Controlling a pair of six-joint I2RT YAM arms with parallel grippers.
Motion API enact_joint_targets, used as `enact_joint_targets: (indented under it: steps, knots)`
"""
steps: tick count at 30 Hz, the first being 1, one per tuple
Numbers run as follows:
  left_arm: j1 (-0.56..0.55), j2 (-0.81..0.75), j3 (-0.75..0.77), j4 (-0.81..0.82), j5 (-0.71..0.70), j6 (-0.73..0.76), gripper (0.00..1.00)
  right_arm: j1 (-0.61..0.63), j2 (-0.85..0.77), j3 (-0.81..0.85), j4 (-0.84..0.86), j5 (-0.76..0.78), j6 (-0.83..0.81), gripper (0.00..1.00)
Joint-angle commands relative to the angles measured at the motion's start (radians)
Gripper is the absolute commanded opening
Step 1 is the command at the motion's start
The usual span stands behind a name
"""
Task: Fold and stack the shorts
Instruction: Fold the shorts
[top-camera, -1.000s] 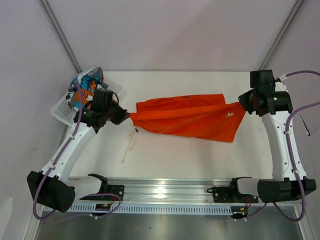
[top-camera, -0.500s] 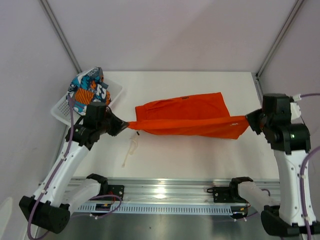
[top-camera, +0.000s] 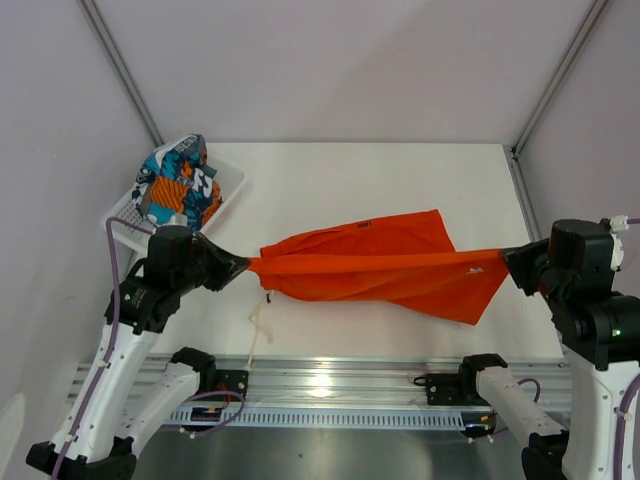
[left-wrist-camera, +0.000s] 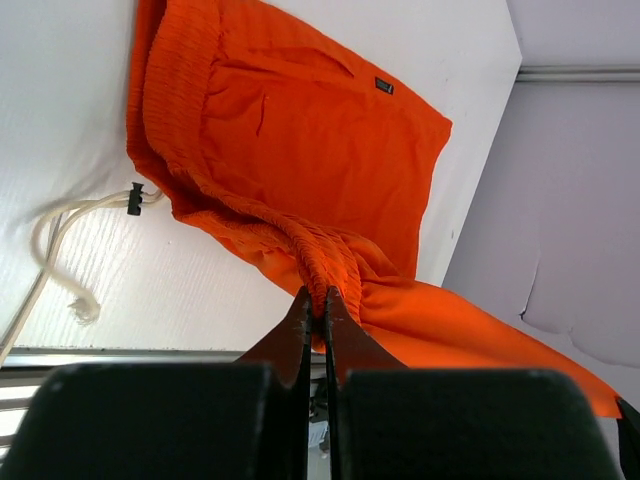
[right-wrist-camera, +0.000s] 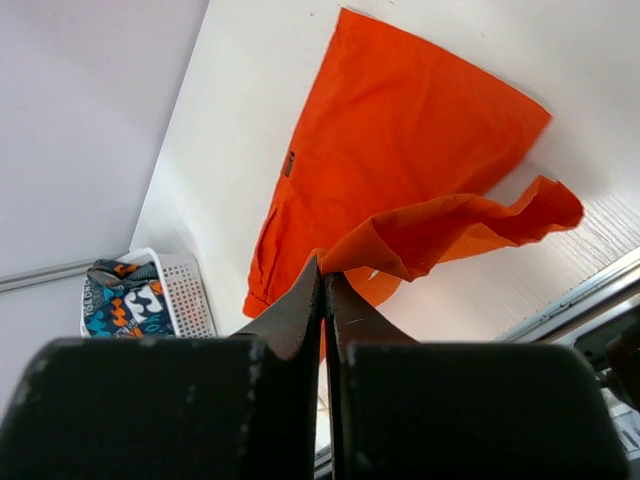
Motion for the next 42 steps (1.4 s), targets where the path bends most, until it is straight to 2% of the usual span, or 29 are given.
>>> enact_joint_targets:
  steps: [1, 9, 21, 30, 42]
  knots:
    - [0.007, 0.021, 0.000, -0.031, -0.082, 0.024, 0.00, -0.009, 0.041, 0.057, -0.052, 0.096, -0.017, 0.00]
    - [0.015, 0.125, 0.034, -0.028, -0.158, 0.058, 0.00, -0.009, 0.199, 0.079, 0.045, 0.090, -0.061, 0.00]
    - [0.125, 0.351, 0.095, 0.074, -0.115, 0.103, 0.00, -0.021, 0.414, 0.031, 0.206, 0.102, -0.078, 0.00]
    - [0.133, 0.518, 0.180, 0.143, -0.115, 0.121, 0.00, -0.086, 0.532, 0.025, 0.355, 0.067, -0.100, 0.00]
    - [0.176, 0.836, 0.339, 0.213, -0.082, 0.135, 0.00, -0.131, 0.813, 0.053, 0.532, 0.006, -0.112, 0.00]
